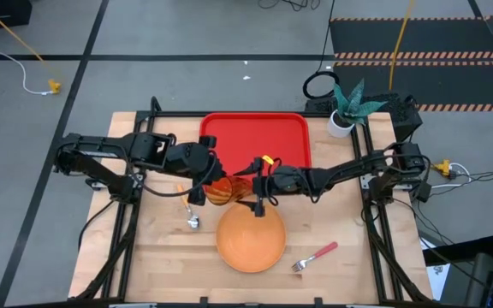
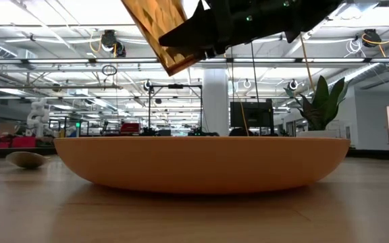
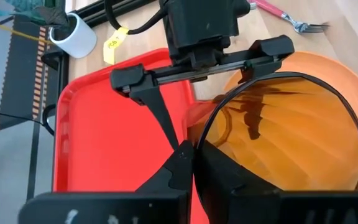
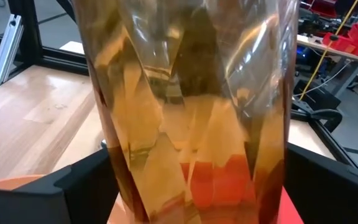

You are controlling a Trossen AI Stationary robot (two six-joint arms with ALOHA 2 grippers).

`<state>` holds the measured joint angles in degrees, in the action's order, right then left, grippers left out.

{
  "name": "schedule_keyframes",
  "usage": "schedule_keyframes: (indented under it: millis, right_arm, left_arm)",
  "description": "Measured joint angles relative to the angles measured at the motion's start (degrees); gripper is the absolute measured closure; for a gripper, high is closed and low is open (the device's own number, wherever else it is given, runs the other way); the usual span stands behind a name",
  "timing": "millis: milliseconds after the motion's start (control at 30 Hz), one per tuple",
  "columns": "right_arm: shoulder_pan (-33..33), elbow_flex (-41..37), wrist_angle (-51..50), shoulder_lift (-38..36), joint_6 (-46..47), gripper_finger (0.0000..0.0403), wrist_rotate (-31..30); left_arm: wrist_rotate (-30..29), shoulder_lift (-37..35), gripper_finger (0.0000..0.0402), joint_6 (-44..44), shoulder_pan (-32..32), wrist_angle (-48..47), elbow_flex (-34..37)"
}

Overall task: Pick and place plate/cup/fork/spoon on tray
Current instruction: Put the brown cup on the red serving tray

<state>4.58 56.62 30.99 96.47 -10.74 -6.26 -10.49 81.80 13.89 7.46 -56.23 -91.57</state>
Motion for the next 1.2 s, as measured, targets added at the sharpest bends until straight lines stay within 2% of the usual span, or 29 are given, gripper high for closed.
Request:
schedule_keyframes:
  millis: [167,267,533,667,800,933,1200]
  right_arm:
    - [0.02,0.0,-0.04,0.0,-0.56,0.007,0.21]
    - [0.02,0.0,-0.14,0.0,-0.68,0.009,0.28]
    - [-0.07,0.0,-2.39,-0.04,-1.23,0.0069,-0.03]
    - [-0.37,0.0,-4.47,-0.04,-2.26,0.0078,-0.66]
    - [-1.7,0.0,-6.49,-0.09,-2.53,0.0084,-1.31]
    - [-3.34,-0.02,-9.9,-0.09,-2.12,0.0079,-1.31]
    - [-7.83,-3.51,-8.75,-0.11,-1.63,0.0079,-1.44]
  left_arm:
    - [-0.14,0.0,0.0394,-0.1,-0.04,0.01,0.0]
    - [-0.08,0.0,0.0382,-1.56,0.0,0.0,0.0]
    - [-6.61,0.0,0.0284,-6.62,0.04,-0.07,0.0]
    - [-7.62,0.0,0.0251,-8.67,0.29,-0.68,0.0]
    - [-9.19,-0.28,0.024,-10.36,0.57,-1.85,0.0]
    - [-13.99,-1.76,0.0239,-13.47,0.96,-5.54,0.0]
    - [-21.94,-5.7,0.0238,-27.61,0.94,-14.15,1.43]
